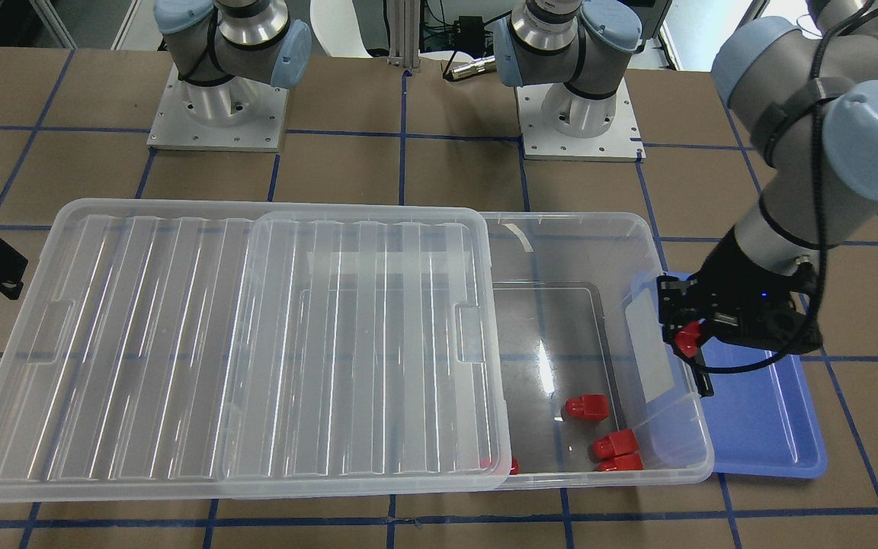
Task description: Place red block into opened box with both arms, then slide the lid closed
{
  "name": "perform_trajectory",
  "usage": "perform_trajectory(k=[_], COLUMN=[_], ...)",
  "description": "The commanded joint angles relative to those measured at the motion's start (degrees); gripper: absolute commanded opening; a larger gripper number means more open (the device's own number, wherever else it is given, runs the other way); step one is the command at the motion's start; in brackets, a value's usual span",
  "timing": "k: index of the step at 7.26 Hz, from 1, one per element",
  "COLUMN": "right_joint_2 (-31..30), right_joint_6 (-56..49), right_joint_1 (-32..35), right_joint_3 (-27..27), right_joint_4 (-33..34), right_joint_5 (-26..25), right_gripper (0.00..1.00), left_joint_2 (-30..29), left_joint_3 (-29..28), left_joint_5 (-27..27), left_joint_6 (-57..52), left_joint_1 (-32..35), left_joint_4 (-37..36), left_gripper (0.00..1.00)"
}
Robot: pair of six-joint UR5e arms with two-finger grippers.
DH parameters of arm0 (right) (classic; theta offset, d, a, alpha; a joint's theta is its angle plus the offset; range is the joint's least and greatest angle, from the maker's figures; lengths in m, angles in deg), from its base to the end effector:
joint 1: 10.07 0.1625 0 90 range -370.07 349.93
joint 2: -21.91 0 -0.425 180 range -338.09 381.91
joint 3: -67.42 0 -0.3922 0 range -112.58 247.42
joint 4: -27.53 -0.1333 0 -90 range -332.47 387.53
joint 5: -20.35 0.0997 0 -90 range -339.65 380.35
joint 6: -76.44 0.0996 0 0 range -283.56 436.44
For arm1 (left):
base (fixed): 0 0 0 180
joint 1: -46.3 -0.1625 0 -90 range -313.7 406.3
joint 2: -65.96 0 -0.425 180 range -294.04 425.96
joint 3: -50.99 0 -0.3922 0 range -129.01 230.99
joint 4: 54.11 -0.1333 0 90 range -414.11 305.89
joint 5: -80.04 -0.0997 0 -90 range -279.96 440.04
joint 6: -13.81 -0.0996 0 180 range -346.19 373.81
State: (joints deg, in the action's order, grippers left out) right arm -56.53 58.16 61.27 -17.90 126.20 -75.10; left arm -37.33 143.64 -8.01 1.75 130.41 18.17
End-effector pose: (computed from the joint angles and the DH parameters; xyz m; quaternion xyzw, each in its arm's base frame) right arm -0.0674 -0.5866 0.4359 -0.0041 -0.9987 -0.0003 0.0500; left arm -0.0767 -0.5885 0.3720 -0.0541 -0.9983 0.0180 0.0144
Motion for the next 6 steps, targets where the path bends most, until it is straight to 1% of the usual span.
perform_trajectory(k=[1, 2, 3, 4, 6], right_joint_2=[0.0, 0.0, 0.0, 0.0, 0.0], right_joint_6=[0.7, 0.7, 0.7, 0.7, 0.8], right_joint_1=[-0.1, 0.0, 0.0, -0.1, -0.1], right_joint_3=[-0.3, -0.2, -0.1, -0.2, -0.5], right_joint_4=[0.0, 0.1, 0.0, -0.1, -0.1], right_joint_5=[-0.1, 0.0, -0.2, -0.1, -0.2], right_gripper=[1.0, 1.0, 1.0, 1.0, 1.0], left_joint_2=[0.0, -0.9, -1.7, -1.8, -3.9], left_joint_3=[9.2, 13.9, 17.6, 19.0, 19.6], left_joint_5=[-0.1, 0.0, -0.1, -0.1, 0.0], left_joint_6=[4.6, 5.1, 8.0, 8.0, 9.3], left_joint_1=[4.0, 4.0, 4.0, 3.7, 3.7], left_joint_4=[-10.7, -13.9, -20.4, -21.6, -21.9], left_gripper=[0.0, 0.0, 0.0, 0.0, 0.0])
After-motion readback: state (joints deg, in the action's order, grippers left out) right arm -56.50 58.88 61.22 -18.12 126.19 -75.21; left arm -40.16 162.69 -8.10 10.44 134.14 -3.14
